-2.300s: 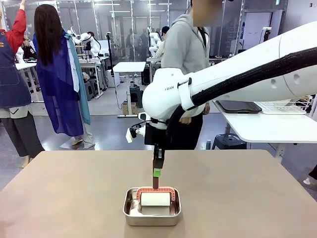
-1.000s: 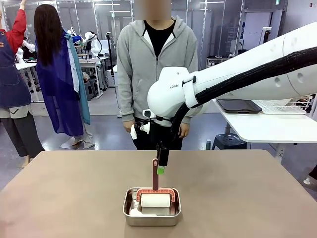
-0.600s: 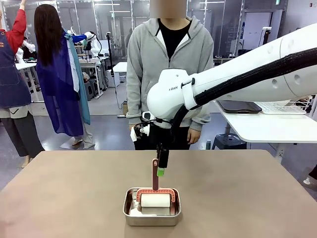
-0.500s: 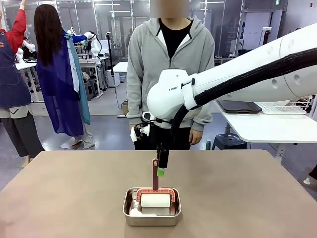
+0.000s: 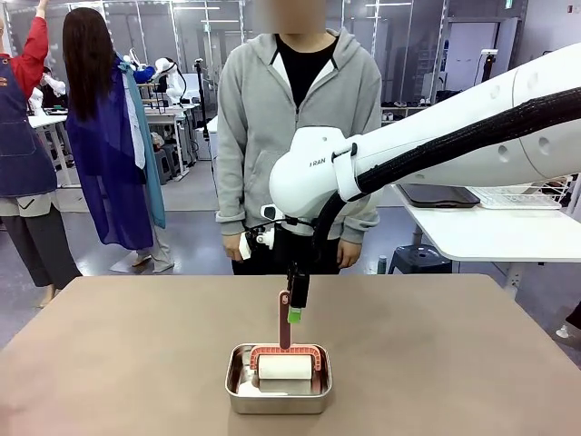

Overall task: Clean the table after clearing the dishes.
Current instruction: Place the Lint Roller back on top of the Airtight Container.

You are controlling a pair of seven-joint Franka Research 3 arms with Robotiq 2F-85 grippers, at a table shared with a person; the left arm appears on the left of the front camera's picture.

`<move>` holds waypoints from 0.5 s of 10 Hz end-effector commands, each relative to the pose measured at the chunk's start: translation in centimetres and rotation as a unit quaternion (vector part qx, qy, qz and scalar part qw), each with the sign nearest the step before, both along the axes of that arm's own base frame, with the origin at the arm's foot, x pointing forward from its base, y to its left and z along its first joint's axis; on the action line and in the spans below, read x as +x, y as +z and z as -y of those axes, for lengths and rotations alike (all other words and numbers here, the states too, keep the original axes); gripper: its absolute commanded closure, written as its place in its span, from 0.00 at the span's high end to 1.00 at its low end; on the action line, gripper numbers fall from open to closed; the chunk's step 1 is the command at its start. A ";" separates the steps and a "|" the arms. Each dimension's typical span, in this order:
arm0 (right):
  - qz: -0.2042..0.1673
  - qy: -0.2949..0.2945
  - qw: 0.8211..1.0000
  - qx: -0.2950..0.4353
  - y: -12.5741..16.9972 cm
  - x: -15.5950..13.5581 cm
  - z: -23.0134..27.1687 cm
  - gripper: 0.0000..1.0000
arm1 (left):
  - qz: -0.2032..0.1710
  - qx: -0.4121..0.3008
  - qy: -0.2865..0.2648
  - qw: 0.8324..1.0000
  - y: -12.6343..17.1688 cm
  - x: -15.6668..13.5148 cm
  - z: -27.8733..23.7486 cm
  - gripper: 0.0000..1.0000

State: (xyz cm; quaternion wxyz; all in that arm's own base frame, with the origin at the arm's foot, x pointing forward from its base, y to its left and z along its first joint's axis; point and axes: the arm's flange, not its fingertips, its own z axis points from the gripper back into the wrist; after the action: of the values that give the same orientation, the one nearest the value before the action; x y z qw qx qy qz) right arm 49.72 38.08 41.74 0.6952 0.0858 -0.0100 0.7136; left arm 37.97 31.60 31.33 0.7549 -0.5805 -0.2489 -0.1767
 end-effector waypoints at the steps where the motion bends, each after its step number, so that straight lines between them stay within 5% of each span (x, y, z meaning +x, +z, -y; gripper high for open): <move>1: 0.000 0.002 1.000 -0.001 0.1 -0.3 -0.1 1.00 | -0.004 0.002 0.003 1.000 0.4 -0.5 0.3 1.00; 3: 0.000 0.000 1.000 0.000 0.0 0.0 0.0 1.00 | -0.004 0.002 0.003 1.000 0.4 -0.5 0.3 1.00; 5: -0.027 -0.094 0.991 0.095 3.6 2.0 5.9 1.00 | -0.004 0.002 0.003 1.000 0.4 -0.5 0.3 1.00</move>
State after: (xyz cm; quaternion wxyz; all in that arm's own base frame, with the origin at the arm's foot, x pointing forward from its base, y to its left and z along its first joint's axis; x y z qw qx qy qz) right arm 51.55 35.46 43.60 0.7281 0.1282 -0.0344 0.6725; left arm 37.96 31.61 31.33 0.7549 -0.5805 -0.2490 -0.1765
